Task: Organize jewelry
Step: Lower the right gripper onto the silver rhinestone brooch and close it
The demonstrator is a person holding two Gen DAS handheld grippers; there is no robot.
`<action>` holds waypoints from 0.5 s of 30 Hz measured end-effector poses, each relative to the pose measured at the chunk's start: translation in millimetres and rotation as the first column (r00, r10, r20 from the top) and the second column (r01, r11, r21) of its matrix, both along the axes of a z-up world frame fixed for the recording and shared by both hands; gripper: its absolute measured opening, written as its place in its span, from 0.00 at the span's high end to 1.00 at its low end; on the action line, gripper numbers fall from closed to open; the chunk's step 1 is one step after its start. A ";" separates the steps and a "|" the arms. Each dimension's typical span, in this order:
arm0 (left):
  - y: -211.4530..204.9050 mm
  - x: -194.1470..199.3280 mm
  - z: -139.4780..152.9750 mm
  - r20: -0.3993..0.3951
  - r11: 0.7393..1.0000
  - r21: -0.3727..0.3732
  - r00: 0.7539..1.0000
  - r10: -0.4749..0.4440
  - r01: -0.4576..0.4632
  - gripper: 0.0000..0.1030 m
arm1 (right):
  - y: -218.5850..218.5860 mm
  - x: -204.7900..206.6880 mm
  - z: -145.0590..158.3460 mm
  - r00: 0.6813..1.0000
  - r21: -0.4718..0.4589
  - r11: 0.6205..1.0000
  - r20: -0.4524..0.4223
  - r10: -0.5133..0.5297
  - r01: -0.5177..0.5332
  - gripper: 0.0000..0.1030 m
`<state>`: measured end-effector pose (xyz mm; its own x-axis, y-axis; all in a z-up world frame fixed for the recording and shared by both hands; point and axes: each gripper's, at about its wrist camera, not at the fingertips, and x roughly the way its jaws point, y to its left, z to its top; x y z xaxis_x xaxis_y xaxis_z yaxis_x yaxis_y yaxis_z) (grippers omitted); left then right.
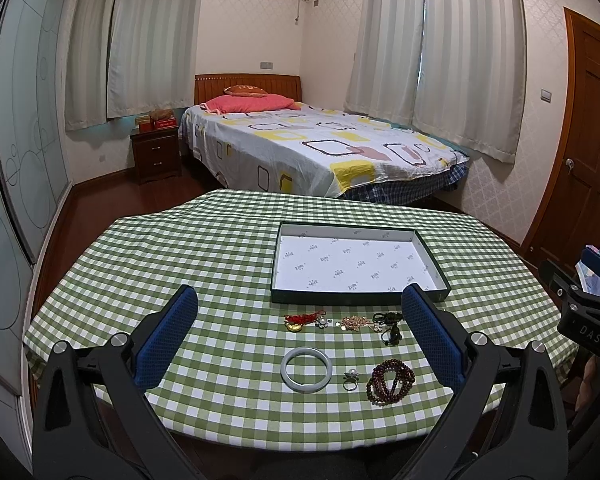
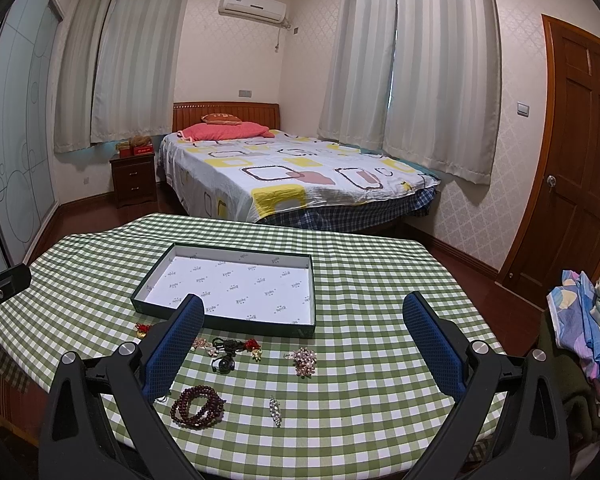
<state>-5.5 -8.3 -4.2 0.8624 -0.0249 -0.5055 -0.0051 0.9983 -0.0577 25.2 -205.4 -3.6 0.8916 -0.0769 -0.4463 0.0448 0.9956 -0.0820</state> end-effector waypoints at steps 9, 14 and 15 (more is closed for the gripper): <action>0.0 0.3 -0.6 -0.001 1.000 0.000 1.000 0.003 -0.003 0.04 | 0.5 0.5 0.2 1.000 0.001 1.000 -0.001 0.001 -0.001 0.06; 2.1 6.1 -11.3 -0.018 1.000 -0.007 1.000 0.010 -0.010 0.04 | 0.0 3.7 -9.0 1.000 0.010 1.000 -0.007 0.007 -0.007 0.06; 3.2 8.8 -15.1 -0.026 1.000 -0.010 1.000 0.011 -0.011 0.04 | 0.2 5.0 -12.0 1.000 0.012 1.000 -0.008 0.008 -0.008 0.06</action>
